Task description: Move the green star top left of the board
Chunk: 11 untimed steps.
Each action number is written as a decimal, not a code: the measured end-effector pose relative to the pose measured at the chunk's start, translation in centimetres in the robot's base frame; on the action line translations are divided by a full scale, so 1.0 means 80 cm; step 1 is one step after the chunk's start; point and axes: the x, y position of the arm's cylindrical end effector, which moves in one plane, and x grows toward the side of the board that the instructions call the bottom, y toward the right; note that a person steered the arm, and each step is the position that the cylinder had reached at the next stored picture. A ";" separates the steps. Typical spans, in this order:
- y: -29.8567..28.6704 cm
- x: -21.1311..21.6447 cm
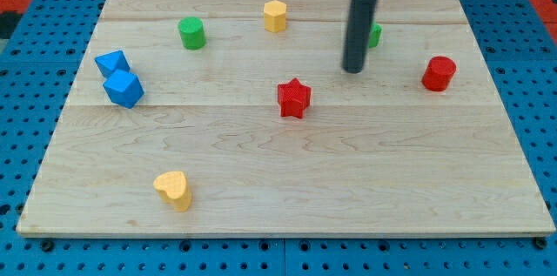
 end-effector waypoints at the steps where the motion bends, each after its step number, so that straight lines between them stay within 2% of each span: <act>1: 0.078 -0.016; 2: 0.066 -0.048; 4: 0.045 -0.052; 5: 0.080 -0.064; 6: 0.031 -0.079; 8: -0.242 -0.069; 9: -0.252 -0.047; 10: -0.324 -0.045; 11: -0.341 -0.035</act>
